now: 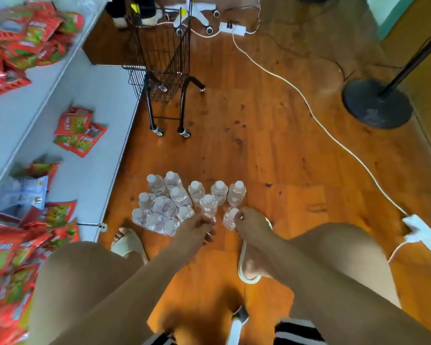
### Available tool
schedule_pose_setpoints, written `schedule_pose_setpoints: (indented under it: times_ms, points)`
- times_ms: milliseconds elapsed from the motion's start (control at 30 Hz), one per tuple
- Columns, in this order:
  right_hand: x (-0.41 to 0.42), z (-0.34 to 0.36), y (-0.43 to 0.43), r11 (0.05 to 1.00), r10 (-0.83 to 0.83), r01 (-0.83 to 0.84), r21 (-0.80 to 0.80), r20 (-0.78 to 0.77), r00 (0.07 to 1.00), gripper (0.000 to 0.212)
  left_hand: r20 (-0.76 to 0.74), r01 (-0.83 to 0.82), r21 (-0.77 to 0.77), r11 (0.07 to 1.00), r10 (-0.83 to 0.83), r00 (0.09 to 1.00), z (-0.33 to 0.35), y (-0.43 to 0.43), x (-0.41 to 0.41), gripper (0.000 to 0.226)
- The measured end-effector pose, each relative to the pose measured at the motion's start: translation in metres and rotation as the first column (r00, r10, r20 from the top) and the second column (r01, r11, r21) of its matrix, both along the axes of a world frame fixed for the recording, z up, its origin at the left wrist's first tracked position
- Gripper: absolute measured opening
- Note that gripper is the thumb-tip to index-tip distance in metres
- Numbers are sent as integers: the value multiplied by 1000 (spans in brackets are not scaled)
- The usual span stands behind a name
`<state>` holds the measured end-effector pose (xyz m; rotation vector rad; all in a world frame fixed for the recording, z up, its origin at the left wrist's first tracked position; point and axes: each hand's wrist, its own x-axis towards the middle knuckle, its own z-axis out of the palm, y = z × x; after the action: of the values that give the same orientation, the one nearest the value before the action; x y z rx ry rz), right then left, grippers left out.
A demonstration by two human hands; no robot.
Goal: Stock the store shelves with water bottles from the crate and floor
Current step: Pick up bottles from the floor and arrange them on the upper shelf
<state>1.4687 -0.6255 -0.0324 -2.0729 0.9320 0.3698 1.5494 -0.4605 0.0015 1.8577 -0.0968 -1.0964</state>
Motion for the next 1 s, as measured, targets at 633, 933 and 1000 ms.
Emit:
schedule_pose_setpoints:
  times_ms: [633,933,1000]
  points:
    - [63,-141,-26,867,285,-411,-281,-397,872,51,-134,204,259,944,-174,976,-133,-6,22,13]
    - [52,-100,-37,901,298,-392,-184,-394,870,36,-33,341,299,891,-348,937,-110,2,23,15]
    - [49,-71,-39,910,301,-381,-161,-375,877,40,9,346,289,892,-364,931,-94,4,17,14]
